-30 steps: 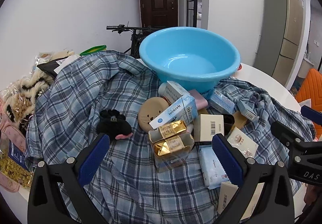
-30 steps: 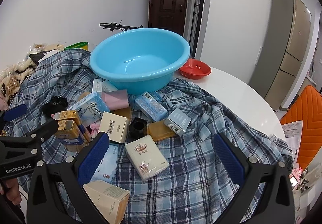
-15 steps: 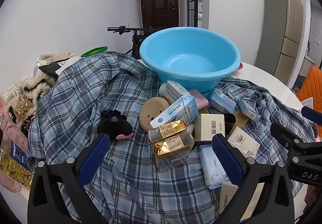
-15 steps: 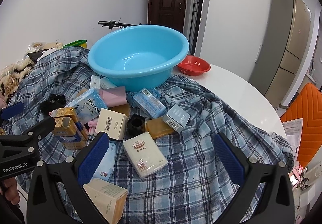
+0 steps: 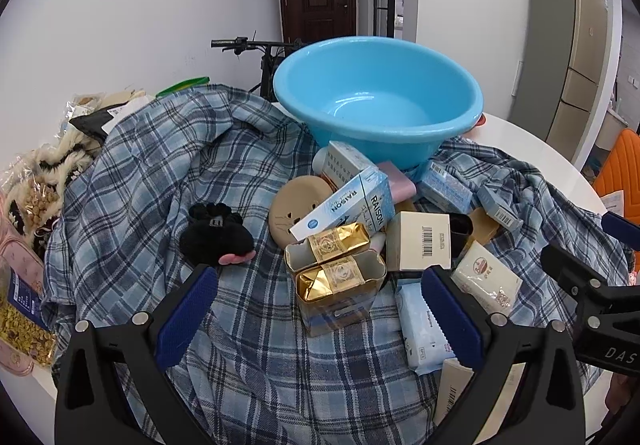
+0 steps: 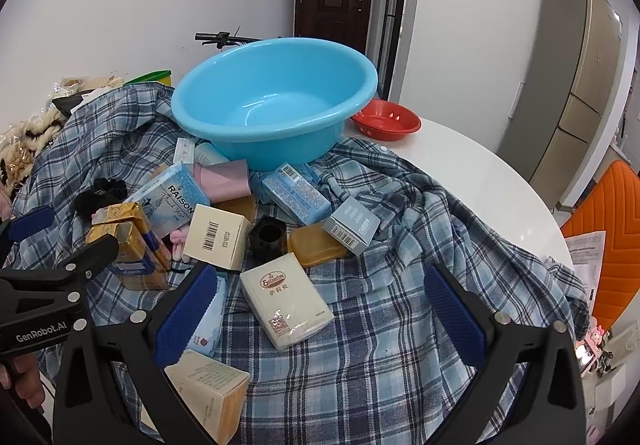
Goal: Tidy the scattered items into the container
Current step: 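Lower the left gripper toward the gold-wrapped box while the right gripper approaches the cream box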
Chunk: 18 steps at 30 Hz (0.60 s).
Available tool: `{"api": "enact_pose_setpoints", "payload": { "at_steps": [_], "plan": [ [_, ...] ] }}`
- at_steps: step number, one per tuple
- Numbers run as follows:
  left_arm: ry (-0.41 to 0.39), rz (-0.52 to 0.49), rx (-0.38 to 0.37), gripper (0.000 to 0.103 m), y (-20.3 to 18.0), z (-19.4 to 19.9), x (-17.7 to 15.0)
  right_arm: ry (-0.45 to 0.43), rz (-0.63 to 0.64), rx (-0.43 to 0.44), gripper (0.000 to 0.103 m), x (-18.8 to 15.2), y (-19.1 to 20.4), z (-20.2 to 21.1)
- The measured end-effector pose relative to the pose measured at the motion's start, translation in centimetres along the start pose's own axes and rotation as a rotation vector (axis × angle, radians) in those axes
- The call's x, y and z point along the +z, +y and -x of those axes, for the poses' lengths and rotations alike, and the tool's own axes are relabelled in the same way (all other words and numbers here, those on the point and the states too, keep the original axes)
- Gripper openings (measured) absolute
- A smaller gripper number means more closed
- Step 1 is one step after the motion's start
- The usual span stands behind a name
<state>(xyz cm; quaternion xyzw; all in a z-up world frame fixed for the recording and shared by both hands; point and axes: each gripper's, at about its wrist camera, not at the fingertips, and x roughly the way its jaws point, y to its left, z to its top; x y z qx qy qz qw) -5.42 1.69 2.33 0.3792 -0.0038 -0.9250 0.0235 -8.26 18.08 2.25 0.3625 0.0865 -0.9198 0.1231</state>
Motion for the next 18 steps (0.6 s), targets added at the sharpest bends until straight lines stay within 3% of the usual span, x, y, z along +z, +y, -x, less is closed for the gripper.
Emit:
{"api": "enact_pose_setpoints", "payload": {
  "at_steps": [18],
  "plan": [
    [0.09,0.023,0.013,0.103,-0.2,-4.7,-0.4,0.058,-0.006,0.001,0.103,-0.1,-0.4,-2.8]
  ]
}}
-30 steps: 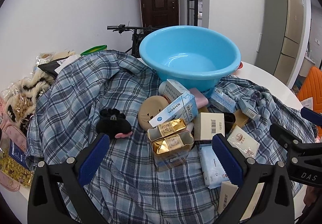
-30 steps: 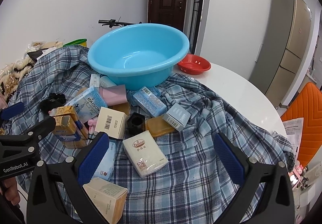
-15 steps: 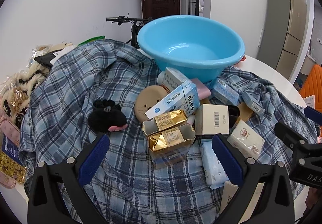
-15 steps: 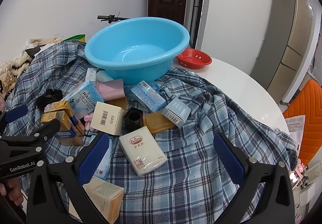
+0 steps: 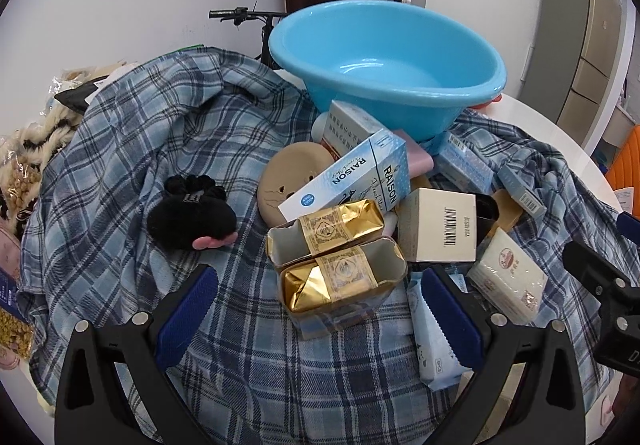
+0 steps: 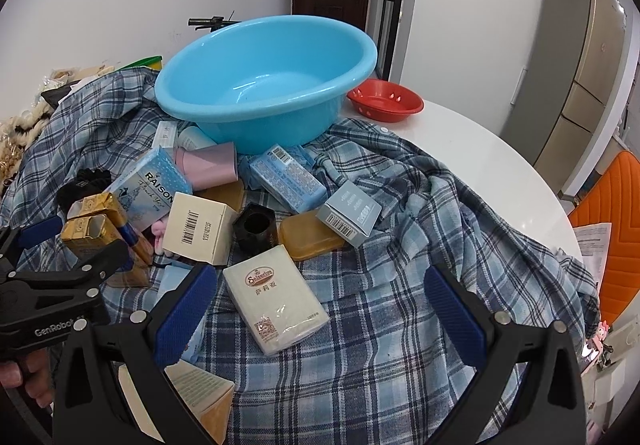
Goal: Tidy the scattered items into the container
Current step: 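Lower the left gripper toward the gold-wrapped box while the right gripper approaches the cream box, then grasp the gold-wrapped box with the left gripper while the right gripper grasps the cream FLOWE box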
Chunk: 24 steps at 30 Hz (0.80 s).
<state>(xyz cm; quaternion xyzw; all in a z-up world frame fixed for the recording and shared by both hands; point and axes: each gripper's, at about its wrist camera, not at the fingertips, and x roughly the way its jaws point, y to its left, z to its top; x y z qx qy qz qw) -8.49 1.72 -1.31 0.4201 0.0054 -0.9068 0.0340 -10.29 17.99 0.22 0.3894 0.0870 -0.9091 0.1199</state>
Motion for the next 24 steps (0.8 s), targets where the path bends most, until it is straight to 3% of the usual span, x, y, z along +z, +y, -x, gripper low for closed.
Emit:
{"api": "enact_pose_setpoints", "payload": {
  "at_steps": [12,20,23,24],
  "plan": [
    [0.029,0.021,-0.002,0.103,0.3,-1.9,0.4,0.02,-0.001,0.002,0.103,0.2,-0.2,-0.9],
    [-0.012,0.017,-0.031,0.103,0.4,-1.3,0.3,0.016,0.006,0.007,0.103,0.1,-0.1,-0.6],
    [-0.019,0.015,-0.051,0.092,0.5,-1.1,0.2,0.015,0.001,0.01,0.103,0.0,-0.1,-0.5],
    [-0.02,0.004,-0.042,0.076,0.4,-1.2,0.1,0.015,0.0,0.011,0.103,0.0,-0.2,-0.5]
  ]
}}
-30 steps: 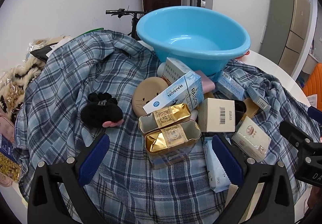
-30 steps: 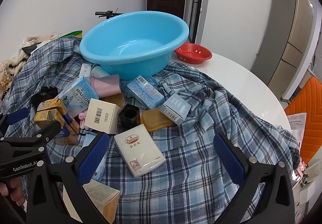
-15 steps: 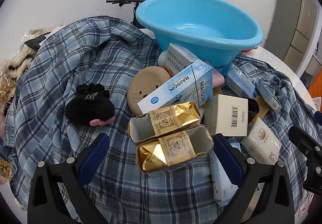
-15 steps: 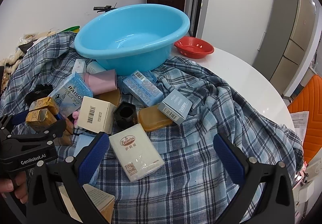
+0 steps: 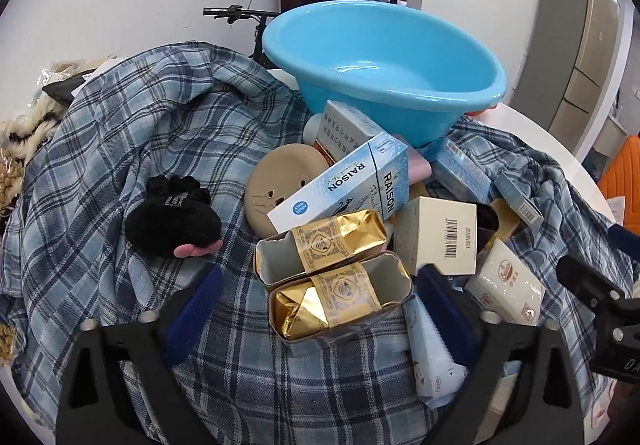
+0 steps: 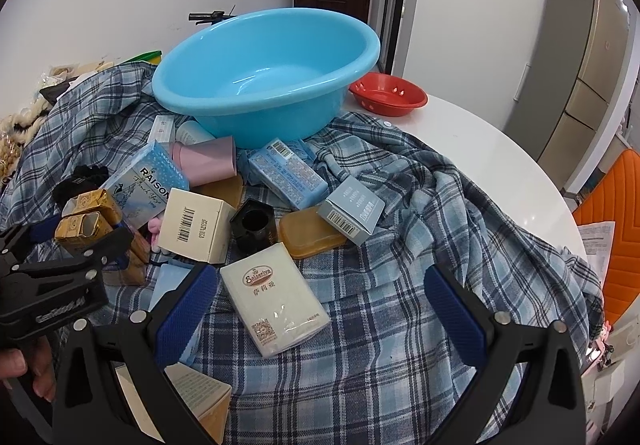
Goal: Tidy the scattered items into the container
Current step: 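Grasp the gold-wrapped box with the left gripper while the right gripper grasps the cream FLOWE box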
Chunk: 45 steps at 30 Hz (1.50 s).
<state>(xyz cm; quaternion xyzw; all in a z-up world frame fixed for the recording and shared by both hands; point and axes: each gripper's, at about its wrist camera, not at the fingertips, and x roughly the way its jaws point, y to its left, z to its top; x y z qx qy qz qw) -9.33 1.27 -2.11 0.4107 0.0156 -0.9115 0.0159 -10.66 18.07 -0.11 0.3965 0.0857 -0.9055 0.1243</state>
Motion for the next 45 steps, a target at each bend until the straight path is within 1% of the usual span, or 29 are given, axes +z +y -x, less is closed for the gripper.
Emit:
{"api": "enact_pose_setpoints", "payload": {
  "at_steps": [1,7,19,25,37,45],
  "plan": [
    [0.001,-0.012,0.005,0.053,-0.1,-0.1,-0.1,0.0,0.0,0.002,0.103,0.0,0.0,0.0],
    [-0.045,-0.055,-0.009,0.052,-0.7,1.4,-0.3,-0.003,-0.004,0.01,0.103,-0.1,0.0,0.3],
    [-0.06,-0.039,-0.017,0.052,-0.1,2.8,-0.1,-0.012,-0.005,0.011,0.103,-0.4,0.0,1.0],
    [-0.081,-0.039,-0.021,0.052,0.0,4.0,-0.2,-0.024,0.004,0.014,0.103,-0.5,0.4,1.8],
    [-0.125,-0.02,-0.013,0.052,0.9,6.8,-1.0,-0.065,0.042,0.025,0.103,-1.1,2.3,4.6],
    [-0.129,0.003,-0.008,0.053,1.8,7.4,-1.8,-0.047,0.074,0.059,0.103,-2.4,4.5,4.7]
  ]
}}
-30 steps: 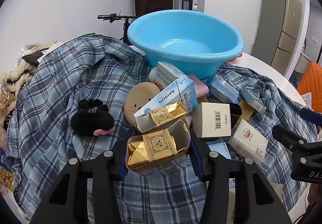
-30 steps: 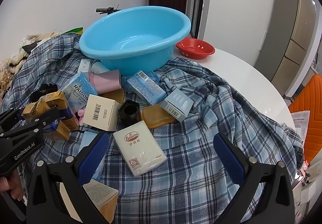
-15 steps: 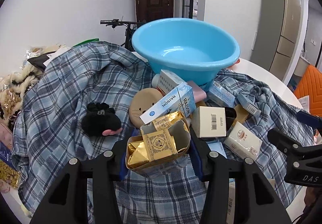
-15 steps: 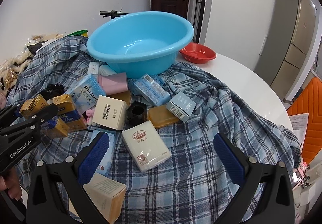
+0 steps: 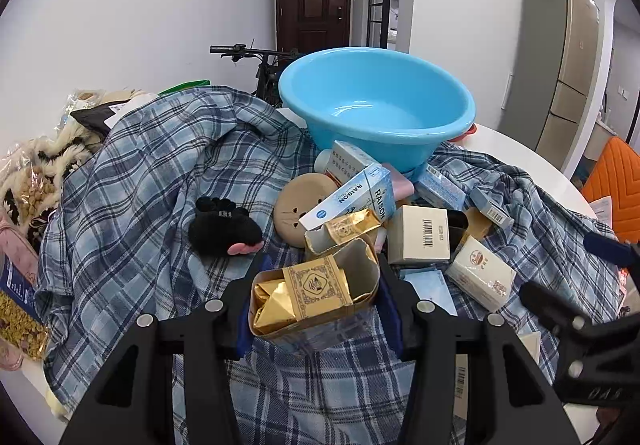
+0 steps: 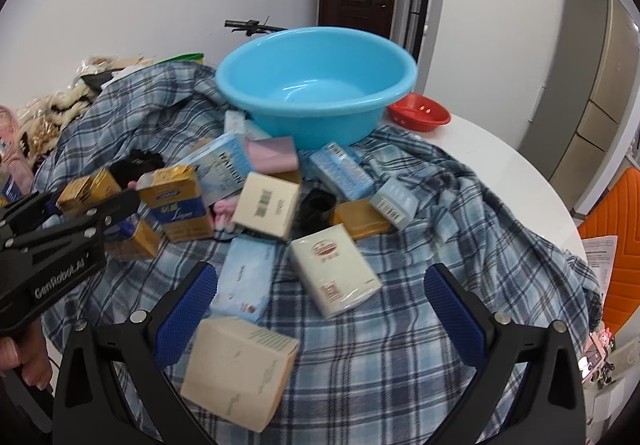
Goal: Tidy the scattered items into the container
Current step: 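Grasp the gold-wrapped box with the left gripper while the right gripper grasps the cream FLOWE box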
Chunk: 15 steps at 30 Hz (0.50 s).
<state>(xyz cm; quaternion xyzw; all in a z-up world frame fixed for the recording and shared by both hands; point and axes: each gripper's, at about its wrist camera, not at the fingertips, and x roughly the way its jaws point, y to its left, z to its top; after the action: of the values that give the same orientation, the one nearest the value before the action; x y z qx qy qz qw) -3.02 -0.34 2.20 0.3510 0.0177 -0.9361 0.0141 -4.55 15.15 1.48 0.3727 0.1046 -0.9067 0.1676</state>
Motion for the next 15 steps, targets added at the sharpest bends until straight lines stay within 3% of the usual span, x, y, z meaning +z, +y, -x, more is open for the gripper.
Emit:
{"api": "enact_pose_setpoints", "payload": {
  "at_steps": [15],
  "plan": [
    [0.005,0.048,0.03,0.054,1.6,-0.5,-0.3,0.104,0.039,0.088,0.103,-4.7,2.5,-0.5]
  ]
}}
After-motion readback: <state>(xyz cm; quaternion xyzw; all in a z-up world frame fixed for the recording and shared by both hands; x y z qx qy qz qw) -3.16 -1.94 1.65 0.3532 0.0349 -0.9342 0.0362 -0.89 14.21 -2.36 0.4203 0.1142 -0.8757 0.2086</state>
